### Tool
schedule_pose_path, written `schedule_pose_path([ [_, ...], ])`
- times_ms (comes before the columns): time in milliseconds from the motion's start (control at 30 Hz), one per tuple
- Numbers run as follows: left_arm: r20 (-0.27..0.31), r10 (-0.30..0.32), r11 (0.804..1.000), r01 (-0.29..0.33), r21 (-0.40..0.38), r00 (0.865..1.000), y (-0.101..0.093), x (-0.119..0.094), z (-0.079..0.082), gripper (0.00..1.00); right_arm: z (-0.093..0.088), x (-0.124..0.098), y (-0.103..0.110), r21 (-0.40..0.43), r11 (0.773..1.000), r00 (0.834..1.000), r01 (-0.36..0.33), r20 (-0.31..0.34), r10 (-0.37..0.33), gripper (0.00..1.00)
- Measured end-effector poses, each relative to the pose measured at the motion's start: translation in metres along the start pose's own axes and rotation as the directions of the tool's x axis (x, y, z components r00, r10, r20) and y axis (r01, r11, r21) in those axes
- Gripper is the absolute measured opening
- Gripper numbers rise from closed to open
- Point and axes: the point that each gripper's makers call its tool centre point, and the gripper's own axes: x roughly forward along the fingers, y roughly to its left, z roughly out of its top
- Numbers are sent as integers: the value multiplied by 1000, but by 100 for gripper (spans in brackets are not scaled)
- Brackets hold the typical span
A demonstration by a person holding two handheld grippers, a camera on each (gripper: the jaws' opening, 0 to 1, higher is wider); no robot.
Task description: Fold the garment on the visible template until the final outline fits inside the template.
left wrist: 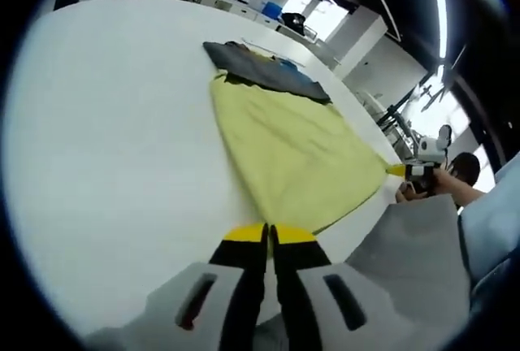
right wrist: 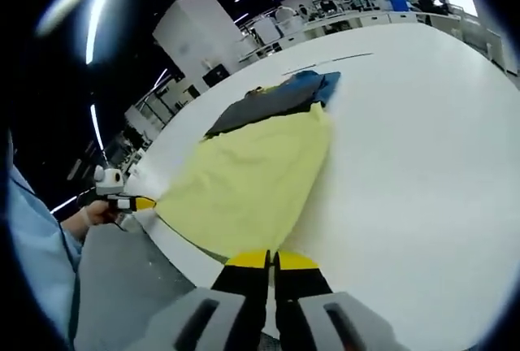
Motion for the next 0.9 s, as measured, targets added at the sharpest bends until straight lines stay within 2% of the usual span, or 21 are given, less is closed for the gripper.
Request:
schedule_pose_path([
  [133, -21, -18, 1000, 18, -10, 1000, -7, -9, -6, 0, -11, -9, 11, 0, 1000, 1000, -14, -26, 13, 0],
  [267, -31, -54, 997, 52, -58, 998, -20, -18, -14, 0, -21, -21, 19, 18, 1000, 999, -19, -43, 20, 0],
  [567, -87, -72, 993, 64, -95, 994, -34, -26, -39, 0, -47, -36, 28, 71, 997, 997, -24, -77, 30, 0],
  [767, -88, -71, 992, 61, -115, 994, -34, -25, -42, 0, -48, -35, 29, 91, 996, 997, -27, -71, 34, 0],
  [900, -78, -74, 993, 67, -95, 994, -38, -27, -32, 0, -41, -37, 33, 92, 995, 997, -48, -64, 53, 0],
])
